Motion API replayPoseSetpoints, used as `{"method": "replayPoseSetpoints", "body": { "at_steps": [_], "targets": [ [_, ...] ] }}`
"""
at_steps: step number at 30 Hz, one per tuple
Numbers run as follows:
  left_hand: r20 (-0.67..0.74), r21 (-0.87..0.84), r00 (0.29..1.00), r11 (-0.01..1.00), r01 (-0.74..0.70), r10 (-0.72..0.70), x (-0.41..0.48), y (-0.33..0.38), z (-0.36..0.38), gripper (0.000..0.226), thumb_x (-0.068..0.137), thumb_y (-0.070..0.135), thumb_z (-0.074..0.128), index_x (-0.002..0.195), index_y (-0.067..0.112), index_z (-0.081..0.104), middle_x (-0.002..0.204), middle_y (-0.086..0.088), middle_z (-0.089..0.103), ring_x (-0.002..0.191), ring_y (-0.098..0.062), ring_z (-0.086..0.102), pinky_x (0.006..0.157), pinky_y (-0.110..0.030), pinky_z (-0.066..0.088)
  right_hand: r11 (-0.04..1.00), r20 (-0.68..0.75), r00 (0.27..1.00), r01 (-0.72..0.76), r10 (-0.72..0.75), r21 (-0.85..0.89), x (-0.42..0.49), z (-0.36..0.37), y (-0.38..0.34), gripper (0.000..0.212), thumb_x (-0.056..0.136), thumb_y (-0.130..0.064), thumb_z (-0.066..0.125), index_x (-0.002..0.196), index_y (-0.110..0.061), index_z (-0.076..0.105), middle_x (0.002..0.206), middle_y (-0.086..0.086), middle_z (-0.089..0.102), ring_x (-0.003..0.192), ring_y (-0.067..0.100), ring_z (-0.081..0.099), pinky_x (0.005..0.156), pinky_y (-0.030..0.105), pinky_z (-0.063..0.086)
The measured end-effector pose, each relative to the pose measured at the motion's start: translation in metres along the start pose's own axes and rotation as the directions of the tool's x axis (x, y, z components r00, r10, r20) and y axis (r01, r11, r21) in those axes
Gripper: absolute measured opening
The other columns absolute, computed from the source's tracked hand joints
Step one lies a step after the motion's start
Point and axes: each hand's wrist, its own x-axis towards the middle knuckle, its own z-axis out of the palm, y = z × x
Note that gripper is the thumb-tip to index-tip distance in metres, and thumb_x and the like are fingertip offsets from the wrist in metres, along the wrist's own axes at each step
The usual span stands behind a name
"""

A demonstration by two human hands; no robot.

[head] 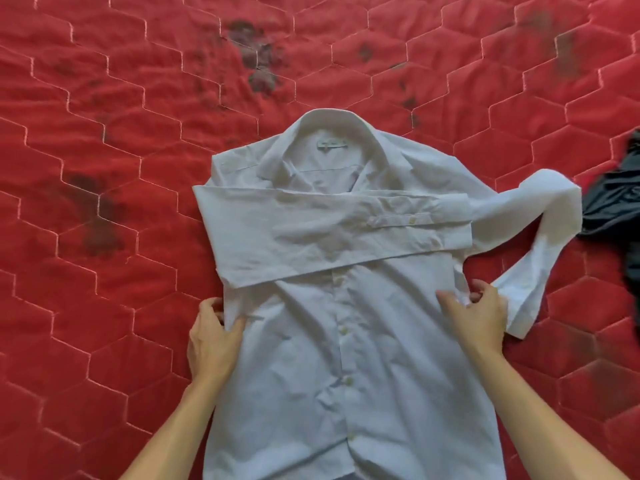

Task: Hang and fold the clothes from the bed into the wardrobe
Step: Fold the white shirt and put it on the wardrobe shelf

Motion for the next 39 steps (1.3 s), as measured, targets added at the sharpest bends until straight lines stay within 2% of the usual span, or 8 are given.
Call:
{"method": "replayPoseSetpoints", "body": {
  "at_steps": [3,7,11,14,21,25,32,39],
  "targets": [
    [0.019,0.023,0.998,0.998,0.064,-0.064,-0.018,-0.022,0.0,0.015,0.093,0.028,0.061,0.096,0.014,0.057,0.084,-0.004,0.064,0.092,-0.037,0.061,0.073,-0.043,0.047,0.983,0.076,0.995,-0.056,0.07,-0.177,-0.03,-0.006,0.047,0.067,0.066,-0.059,0.079,0.112,-0.012,0.062,0.106,0.012,0.064,0.104,0.037,0.057,0.09,0.05,0.049],
    [0.136,0.013,0.99,0.999,0.037,-0.038,-0.053,-0.042,-0.002,0.05,0.101,0.045,0.046,0.06,0.015,0.044,0.061,-0.005,0.054,0.072,-0.037,0.057,0.067,-0.045,0.043,0.957,0.187,0.972,-0.086,0.142,-0.279,-0.072,-0.017,0.1,0.061,0.061,-0.076,0.062,0.077,-0.017,0.069,0.088,0.012,0.067,0.088,0.036,0.062,0.074,0.042,0.051],
    [0.255,0.029,0.966,0.999,0.02,-0.026,-0.088,-0.074,0.0,0.049,0.09,0.07,0.05,0.08,0.022,0.054,0.081,0.002,0.062,0.077,-0.023,0.059,0.064,-0.038,0.041,0.996,0.254,0.966,-0.028,0.05,-0.09,-0.112,-0.028,0.132,0.039,0.075,-0.057,0.074,0.082,-0.02,0.064,0.081,-0.002,0.067,0.074,0.018,0.064,0.062,0.035,0.049],
    [0.312,0.126,0.949,0.992,-0.011,-0.029,-0.112,-0.108,0.002,0.032,0.086,0.049,0.068,0.104,0.025,0.058,0.098,0.007,0.064,0.091,-0.022,0.062,0.072,-0.039,0.049,0.998,0.22,0.975,-0.003,0.016,-0.062,-0.134,-0.038,0.153,0.018,0.085,-0.034,0.073,0.086,-0.018,0.067,0.081,-0.001,0.068,0.078,0.022,0.064,0.069,0.039,0.051],
    [0.175,0.148,0.977,0.985,0.093,-0.118,-0.162,-0.177,-0.009,0.018,0.093,0.037,0.063,0.09,0.02,0.065,0.091,-0.006,0.069,0.086,-0.029,0.061,0.073,-0.043,0.05,0.995,0.204,0.978,-0.033,0.052,-0.092,-0.167,-0.059,0.217,0.029,0.098,-0.025,0.058,0.073,-0.011,0.058,0.073,0.008,0.061,0.072,0.026,0.057,0.063,0.037,0.04],
    [0.149,0.263,0.967,0.951,0.165,-0.209,-0.185,-0.195,-0.003,0.03,0.093,0.028,0.064,0.118,0.012,0.061,0.108,-0.011,0.068,0.097,-0.032,0.061,0.076,-0.042,0.049,0.984,0.202,0.974,-0.069,0.102,-0.166,-0.171,-0.06,0.244,0.027,0.096,-0.03,0.06,0.106,-0.005,0.063,0.104,0.015,0.068,0.094,0.032,0.059,0.077,0.039,0.045],
    [-0.103,0.211,0.995,0.977,0.021,0.001,-0.186,-0.076,0.025,0.057,0.083,0.007,0.065,0.137,0.005,0.046,0.13,-0.025,0.046,0.113,-0.043,0.049,0.086,-0.053,0.047,0.996,0.029,0.999,0.036,-0.034,-0.078,-0.1,-0.085,0.174,0.039,0.098,-0.038,0.053,0.121,-0.007,0.06,0.115,0.014,0.065,0.108,0.032,0.059,0.087,0.039,0.044],
    [0.059,-0.128,0.965,0.961,-0.246,0.255,-0.174,0.099,0.124,0.036,0.085,0.004,0.062,0.119,0.015,0.062,0.099,-0.003,0.069,0.088,-0.021,0.067,0.082,-0.041,0.057,0.987,0.071,0.995,-0.075,0.065,0.145,0.019,-0.078,0.087,0.053,0.091,-0.042,0.064,0.118,0.003,0.055,0.118,0.022,0.063,0.116,0.041,0.058,0.089,0.039,0.045]
  ]
}}
